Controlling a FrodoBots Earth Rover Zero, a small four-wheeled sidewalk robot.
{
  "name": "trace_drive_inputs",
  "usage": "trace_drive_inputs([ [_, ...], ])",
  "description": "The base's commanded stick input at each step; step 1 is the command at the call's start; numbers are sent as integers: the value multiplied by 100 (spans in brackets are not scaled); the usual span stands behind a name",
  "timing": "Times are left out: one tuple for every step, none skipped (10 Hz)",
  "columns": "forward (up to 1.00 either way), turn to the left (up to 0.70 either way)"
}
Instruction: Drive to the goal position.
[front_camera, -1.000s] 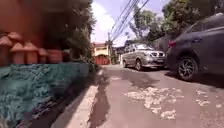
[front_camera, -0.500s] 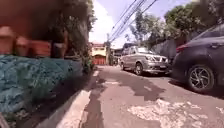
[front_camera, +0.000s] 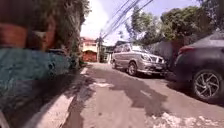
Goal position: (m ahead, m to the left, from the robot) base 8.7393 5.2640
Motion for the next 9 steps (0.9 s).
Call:
trace_drive_inputs([
  [100,10],
  [100,27],
  [100,22],
  [100,8],
  [100,5],
  [100,27],
  [100,27],
  [100,5],
  [100,0],
])
